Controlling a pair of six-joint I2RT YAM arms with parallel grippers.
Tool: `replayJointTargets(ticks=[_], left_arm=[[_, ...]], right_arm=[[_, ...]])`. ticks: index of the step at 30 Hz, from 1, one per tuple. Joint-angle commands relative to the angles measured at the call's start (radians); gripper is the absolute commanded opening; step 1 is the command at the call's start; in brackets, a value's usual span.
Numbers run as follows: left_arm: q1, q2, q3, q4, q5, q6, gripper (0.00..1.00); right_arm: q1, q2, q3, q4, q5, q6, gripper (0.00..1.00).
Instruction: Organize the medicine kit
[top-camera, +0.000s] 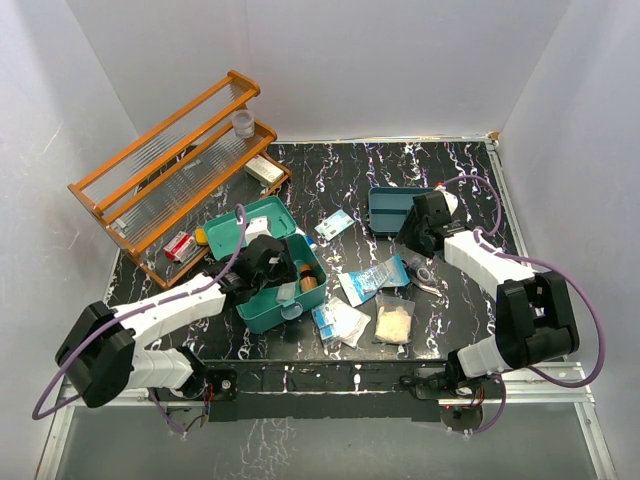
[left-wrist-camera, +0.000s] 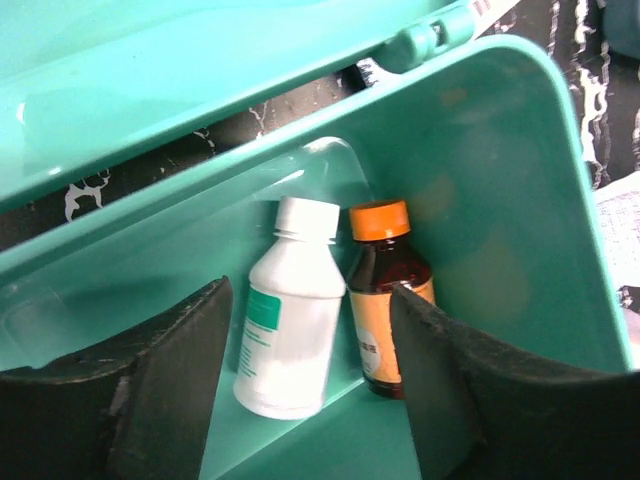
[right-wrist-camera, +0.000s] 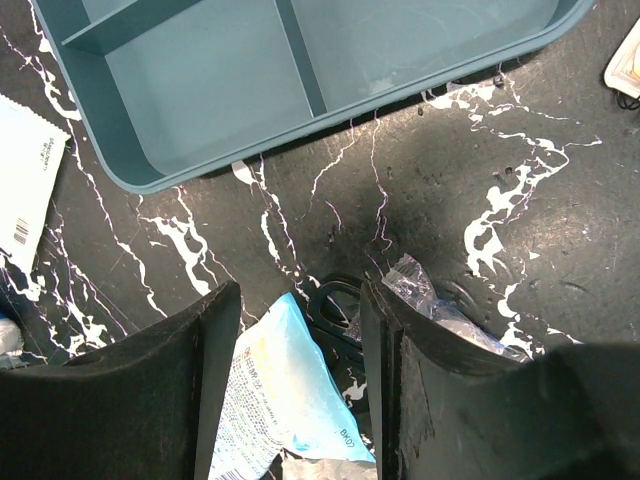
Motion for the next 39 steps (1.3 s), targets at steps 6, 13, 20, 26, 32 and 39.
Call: replayJointTargets(ticks=[6, 13, 20, 26, 32, 39], left_arm=[[0.035, 0.072, 0.040, -0.114, 0.062, 0.002, 0.44], [0.037, 0.099, 0.073, -0.158, 0.090, 0.050, 0.29], [0.036, 0.076, 0.044, -0.093, 0.255, 0.096, 0.24], [0.060, 0.040, 0.053, -0.123, 0.237, 0.068, 0.36], [0.113, 0.008, 0.111, -0.214, 0.134, 0.048, 0.44], [0.111, 0.067, 0.139, -0.310, 0.105, 0.157, 0.25]], right_arm=[[-0.001, 0.016, 0.053, 0.057, -0.020, -0.007, 0.49], [0.000, 0.022, 0.053, 0.067, -0.034, -0.008, 0.49], [0.001, 0.028, 0.050, 0.075, -0.046, -0.009, 0.49], [0.004, 0.029, 0.051, 0.077, -0.048, -0.015, 0.49], [0.007, 0.024, 0.046, 0.077, -0.052, -0.018, 0.49], [0.007, 0.020, 0.041, 0.082, -0.055, -0.016, 0.49]])
